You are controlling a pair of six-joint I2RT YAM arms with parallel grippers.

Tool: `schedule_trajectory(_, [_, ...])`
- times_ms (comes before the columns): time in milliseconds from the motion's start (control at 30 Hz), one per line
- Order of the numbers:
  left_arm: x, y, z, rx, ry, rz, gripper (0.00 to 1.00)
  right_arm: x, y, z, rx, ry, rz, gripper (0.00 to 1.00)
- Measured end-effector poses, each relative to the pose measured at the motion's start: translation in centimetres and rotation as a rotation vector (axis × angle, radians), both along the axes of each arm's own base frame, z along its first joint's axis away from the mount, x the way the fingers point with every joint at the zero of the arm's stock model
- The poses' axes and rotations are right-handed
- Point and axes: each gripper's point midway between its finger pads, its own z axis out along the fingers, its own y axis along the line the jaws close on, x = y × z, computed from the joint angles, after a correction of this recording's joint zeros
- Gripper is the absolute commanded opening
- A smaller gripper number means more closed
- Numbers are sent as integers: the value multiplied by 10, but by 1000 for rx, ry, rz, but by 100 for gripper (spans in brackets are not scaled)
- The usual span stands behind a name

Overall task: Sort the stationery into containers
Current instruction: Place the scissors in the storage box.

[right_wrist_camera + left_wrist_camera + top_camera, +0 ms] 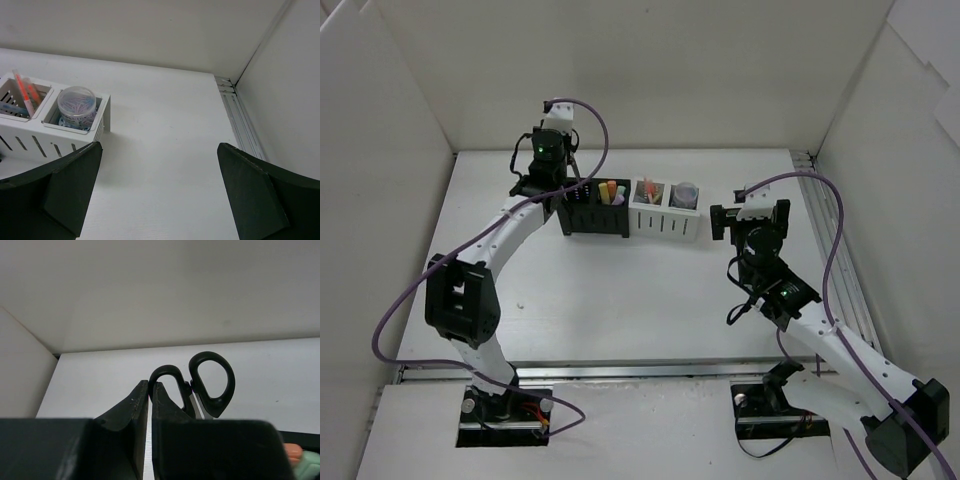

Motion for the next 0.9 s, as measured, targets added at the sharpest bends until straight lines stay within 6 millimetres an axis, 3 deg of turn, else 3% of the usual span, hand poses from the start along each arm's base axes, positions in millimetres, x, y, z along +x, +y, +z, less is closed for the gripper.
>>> schedule_trajectory(100, [9, 3, -26, 56, 46, 25, 0, -1, -3, -1, -14, 3, -17, 98])
schedule_trajectory(267, [10, 8, -47, 87, 56, 60, 0, -2, -7, -2, -25, 12, -36, 98])
schedule_trajectory(300, [9, 7, -49, 89, 60, 62, 4, -2, -8, -3, -26, 13, -41, 98])
schedule_trajectory(367, [7, 6, -54, 89, 63, 64, 20, -2, -9, -3, -27, 14, -46, 98])
schedule_trajectory(467, [0, 3, -64, 88, 74, 71, 33, -3, -11, -2, -26, 14, -50, 98])
schedule_trajectory(500, [-4, 1, -69, 92, 83, 72, 45, -4, -11, -2, -26, 14, -50, 98])
schedule_trajectory(567, [-10, 0, -77, 97, 102, 76, 53, -6, -12, 0, -23, 10, -50, 98])
schedule_trajectory(600, [-13, -2, -79, 92, 107, 73, 69, -7, -13, 1, -19, 7, -50, 98])
schedule_trajectory(633, [-16, -3, -78, 90, 112, 72, 76, -8, -13, 2, -13, 5, -51, 98])
schedule_trajectory(667, [-19, -3, -76, 84, 115, 71, 99, -9, -14, 4, -5, 0, -51, 98])
schedule_trajectory(733, [-29, 0, -63, 59, 113, 73, 99, -12, -15, 6, 17, -6, -55, 98])
schedule_trajectory(900, [-77, 13, 8, -77, 72, 77, 100, -16, -18, 1, 89, 6, -82, 98])
